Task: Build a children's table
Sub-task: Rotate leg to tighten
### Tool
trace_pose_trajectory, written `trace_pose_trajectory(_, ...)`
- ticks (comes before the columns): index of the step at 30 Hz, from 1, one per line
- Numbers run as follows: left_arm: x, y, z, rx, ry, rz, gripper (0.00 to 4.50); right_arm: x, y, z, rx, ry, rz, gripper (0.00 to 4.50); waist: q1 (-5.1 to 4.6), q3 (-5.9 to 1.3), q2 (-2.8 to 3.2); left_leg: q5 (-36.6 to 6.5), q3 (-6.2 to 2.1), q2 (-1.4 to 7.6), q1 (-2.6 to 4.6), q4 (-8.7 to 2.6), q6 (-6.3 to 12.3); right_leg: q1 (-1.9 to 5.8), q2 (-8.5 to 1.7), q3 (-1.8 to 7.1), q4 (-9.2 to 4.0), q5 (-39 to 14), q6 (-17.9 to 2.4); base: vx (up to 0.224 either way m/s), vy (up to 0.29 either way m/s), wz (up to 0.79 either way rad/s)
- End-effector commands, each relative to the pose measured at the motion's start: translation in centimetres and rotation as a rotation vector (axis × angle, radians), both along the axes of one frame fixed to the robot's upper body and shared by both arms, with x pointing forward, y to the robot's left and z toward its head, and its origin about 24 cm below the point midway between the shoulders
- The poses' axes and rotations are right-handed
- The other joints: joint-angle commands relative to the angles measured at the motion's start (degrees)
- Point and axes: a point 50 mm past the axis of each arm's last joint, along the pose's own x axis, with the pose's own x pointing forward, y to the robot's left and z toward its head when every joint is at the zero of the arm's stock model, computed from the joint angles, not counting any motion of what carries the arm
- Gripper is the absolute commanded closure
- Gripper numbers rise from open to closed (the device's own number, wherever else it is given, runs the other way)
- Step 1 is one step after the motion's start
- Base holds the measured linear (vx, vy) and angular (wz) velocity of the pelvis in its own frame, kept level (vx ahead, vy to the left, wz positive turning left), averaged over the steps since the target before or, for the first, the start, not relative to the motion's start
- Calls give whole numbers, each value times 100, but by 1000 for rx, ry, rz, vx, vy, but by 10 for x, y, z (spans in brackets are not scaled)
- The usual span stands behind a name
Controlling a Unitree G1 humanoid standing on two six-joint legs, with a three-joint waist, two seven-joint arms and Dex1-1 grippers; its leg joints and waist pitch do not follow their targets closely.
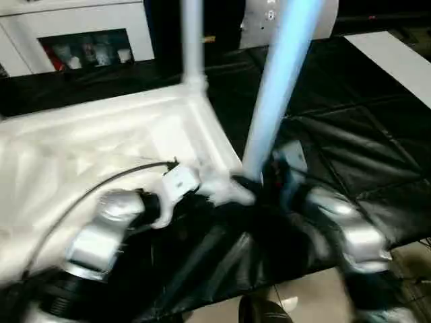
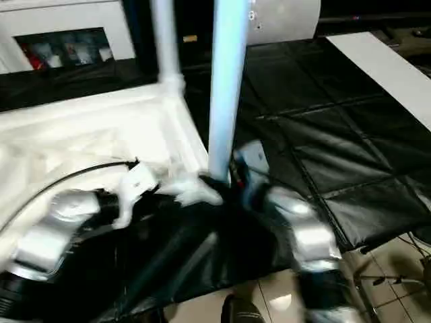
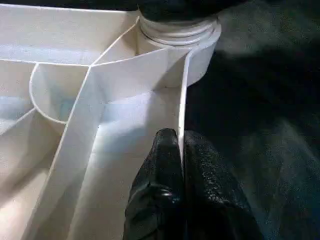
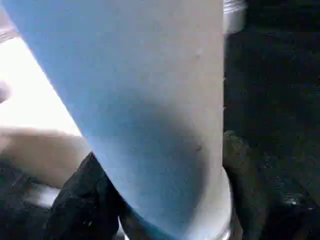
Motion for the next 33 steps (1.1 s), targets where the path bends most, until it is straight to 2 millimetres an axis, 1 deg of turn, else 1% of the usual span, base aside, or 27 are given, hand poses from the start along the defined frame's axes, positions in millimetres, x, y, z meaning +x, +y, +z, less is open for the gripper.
trace_pose_trajectory(1,6,-20,19,-94,-102,111,450,-9,35,-19,10,129,44,192,50,-326,-43,-1132,-173,288,79,-399,129,227,-444,286,-468,-1841,-1091,0,0,0)
trace_pose_trajectory(3,8,-29,23,-101,-122,165,450,-7,42,-19,10,143,-33,192,46,-345,-67,-1012,-157,275,72,-388,192,244,-430,293,-456,-1615,-1053,0,0,0)
trace_pose_trajectory(5,7,-42,28,-112,-138,198,450,-6,52,-17,11,125,-92,192,58,-369,-62,-816,-147,266,68,-372,300,251,-417,290,-432,-1217,-1059,26,-6,3)
trace_pose_trajectory(6,6,-45,29,-119,-137,200,450,-6,53,-17,8,114,-99,136,72,-387,-55,-669,-141,259,59,-357,351,267,-414,288,-401,-913,-1085,0,0,0)
trace_pose_trajectory(7,5,-46,29,-121,-135,202,450,-6,54,-17,7,112,-103,122,79,-402,-40,-498,-145,251,39,-349,422,298,-405,279,-359,-556,-1141,0,0,0)
trace_pose_trajectory(9,4,-51,32,-117,-138,201,450,-6,55,-15,35,114,-140,120,72,-399,-50,-406,-139,253,31,-340,490,298,-394,277,-337,-254,-1196,0,0,0)
trace_pose_trajectory(10,3,-50,31,-109,-141,194,450,-7,54,-13,63,105,-150,110,65,-394,-36,-401,-147,242,2,-339,544,322,-403,269,-327,-142,-1224,0,0,0)
trace_pose_trajectory(11,3,-50,31,-107,-142,192,450,-7,53,-13,71,102,-152,110,48,-398,-47,-444,-154,243,-3,-339,561,336,-410,260,-327,-149,-1217,0,0,0)
trace_pose_trajectory(12,3,-49,31,-104,-142,190,450,-7,52,-12,76,96,-152,80,40,-397,-52,-466,-158,241,-5,-339,565,342,-409,258,-330,-173,-1214,0,0,0)
trace_pose_trajectory(13,3,-47,30,-98,-143,184,450,-7,50,-11,71,83,-147,74,36,-376,-37,-619,-147,251,26,-346,550,310,-404,258,-365,-397,-1207,0,0,0)
trace_pose_trajectory(14,4,-45,30,-94,-144,179,450,-8,48,-11,64,73,-144,74,33,-378,-26,-669,-149,250,29,-346,533,312,-402,257,-369,-483,-1205,0,0,0)
trace_pose_trajectory(15,4,-42,29,-87,-142,170,450,-8,44,-10,60,53,-133,67,35,-363,-22,-771,-151,256,31,-356,492,301,-406,258,-392,-663,-1173,0,0,0)
trace_pose_trajectory(16,3,-36,26,-72,-137,151,450,-10,34,-9,43,24,-114,53,40,-366,-25,-793,-149,254,36,-352,473,303,-405,260,-394,-705,-1153,0,0,0)
trace_pose_trajectory(17,3,-31,25,-63,-132,133,450,-11,27,-8,26,-7,-94,38,63,-375,-5,-747,-154,261,45,-351,450,310,-399,262,-375,-627,-1129,0,0,0)
trace_pose_trajectory(18,3,-29,24,-59,-130,124,450,-11,24,-7,16,-23,-84,30,59,-378,-5,-727,-152,267,45,-349,456,303,-396,264,-372,-543,-1142,0,0,0)
trace_pose_trajectory(20,2,-23,22,-51,-127,98,450,-13,13,-6,1,-47,-65,21,64,-371,-15,-719,-149,256,32,-341,504,322,-404,263,-368,-434,-1189,0,0,0)
trace_pose_trajectory(21,1,-17,20,-41,-122,62,450,-15,0,-4,-18,-73,-31,10,73,-378,-14,-713,-146,257,32,-336,524,329,-417,270,-368,-441,-1222,0,0,0)
trace_pose_trajectory(22,1,-12,18,-30,-119,30,450,-16,-7,-2,-34,-94,5,10,82,-378,-14,-702,-149,252,32,-333,533,334,-412,265,-363,-444,-1228,0,0,0)
trace_pose_trajectory(24,0,-8,17,-19,-116,-4,450,-18,-14,0,-52,-114,47,10,91,-375,-17,-703,-155,261,37,-333,573,333,-408,259,-361,-489,-1234,0,0,0)
trace_pose_trajectory(25,-2,-3,15,-9,-111,-68,450,-21,-23,3,-80,-136,132,10,98,-382,9,-689,-155,259,42,-324,590,329,-405,254,-357,-462,-1263,0,0,0)
trace_pose_trajectory(26,-3,-1,15,-6,-110,-96,450,-23,-26,4,-93,-141,169,10,117,-392,-1,-667,-152,261,48,-313,642,344,-408,259,-343,-379,-1275,0,0,0)
trace_pose_trajectory(27,-5,1,14,-1,-104,-127,450,-24,-29,5,-108,-147,209,10,135,-392,7,-599,-147,275,56,-312,691,330,-400,260,-325,-250,-1340,0,0,0)
trace_pose_trajectory(28,-7,6,12,26,-93,-198,450,-27,-36,7,-138,-157,283,10,179,-400,9,-577,-144,272,73,-300,736,331,-393,254,-334,-204,-1368,0,0,0)
trace_pose_trajectory(29,-8,9,11,40,-84,-241,450,-28,-39,8,-150,-158,325,10,184,-401,-11,-584,-137,264,63,-293,766,335,-399,259,-320,-203,-1378,0,0,0)
trace_pose_trajectory(30,-9,11,10,48,-76,-273,450,-28,-41,9,-160,-158,357,10,211,-395,16,-609,-135,288,87,-304,782,308,-411,262,-323,-265,-1415,0,0,0)
trace_pose_trajectory(32,-11,13,10,47,-58,-322,450,-29,-45,11,-181,-158,409,10,245,-389,23,-656,-132,305,103,-304,763,296,-411,263,-325,-348,-1462,0,0,0)
trace_pose_trajectory(33,-12,15,10,45,-47,-357,450,-29,-47,11,-203,-161,440,10,253,-382,12,-665,-129,310,103,-310,747,293,-412,263,-325,-391,-1466,0,0,0)
